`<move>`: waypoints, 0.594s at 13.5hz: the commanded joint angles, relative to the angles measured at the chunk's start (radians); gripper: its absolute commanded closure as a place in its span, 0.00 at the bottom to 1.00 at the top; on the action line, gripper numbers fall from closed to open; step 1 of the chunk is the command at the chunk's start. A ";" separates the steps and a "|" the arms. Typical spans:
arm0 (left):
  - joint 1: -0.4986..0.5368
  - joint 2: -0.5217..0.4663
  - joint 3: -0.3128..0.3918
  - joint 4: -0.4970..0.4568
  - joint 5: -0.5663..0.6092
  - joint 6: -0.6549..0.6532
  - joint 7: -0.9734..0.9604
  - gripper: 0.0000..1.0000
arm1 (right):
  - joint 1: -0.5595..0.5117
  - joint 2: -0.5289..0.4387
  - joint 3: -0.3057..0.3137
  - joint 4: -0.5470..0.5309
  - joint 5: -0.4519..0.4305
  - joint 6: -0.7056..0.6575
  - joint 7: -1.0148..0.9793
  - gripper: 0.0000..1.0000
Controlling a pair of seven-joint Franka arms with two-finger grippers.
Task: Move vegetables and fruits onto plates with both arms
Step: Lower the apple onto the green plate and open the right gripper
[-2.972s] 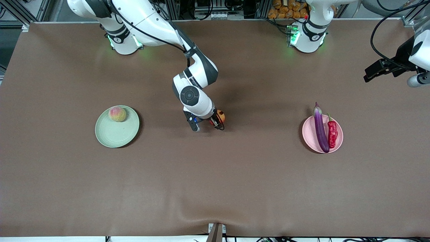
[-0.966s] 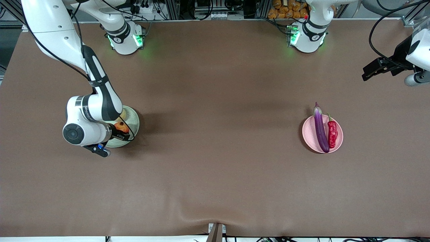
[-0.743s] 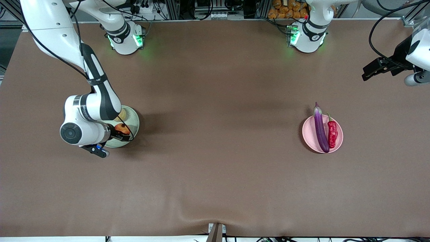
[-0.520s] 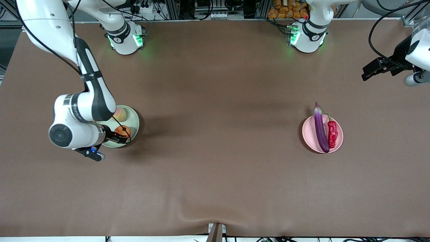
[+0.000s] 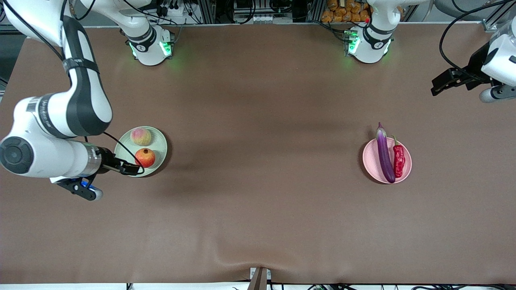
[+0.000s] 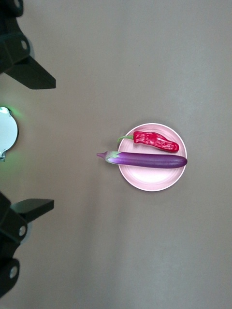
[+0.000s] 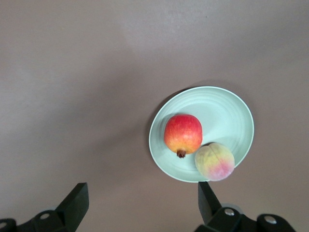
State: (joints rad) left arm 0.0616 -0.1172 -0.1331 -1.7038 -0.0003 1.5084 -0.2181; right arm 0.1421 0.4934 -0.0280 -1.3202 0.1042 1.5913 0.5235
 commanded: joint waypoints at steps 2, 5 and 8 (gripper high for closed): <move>0.011 -0.027 -0.011 0.000 -0.014 -0.016 0.019 0.00 | -0.022 0.005 0.016 0.175 0.009 -0.169 -0.092 0.00; 0.012 -0.027 -0.005 0.001 -0.014 -0.008 0.029 0.00 | -0.041 -0.056 0.010 0.240 0.009 -0.238 -0.177 0.00; 0.012 -0.032 -0.003 0.001 -0.015 0.022 0.042 0.00 | -0.070 -0.119 0.011 0.240 0.009 -0.260 -0.218 0.00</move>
State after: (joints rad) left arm 0.0655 -0.1283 -0.1375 -1.7014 -0.0003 1.5192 -0.2117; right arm 0.1042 0.4259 -0.0294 -1.0728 0.1042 1.3562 0.3422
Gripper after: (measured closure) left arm 0.000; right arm 0.000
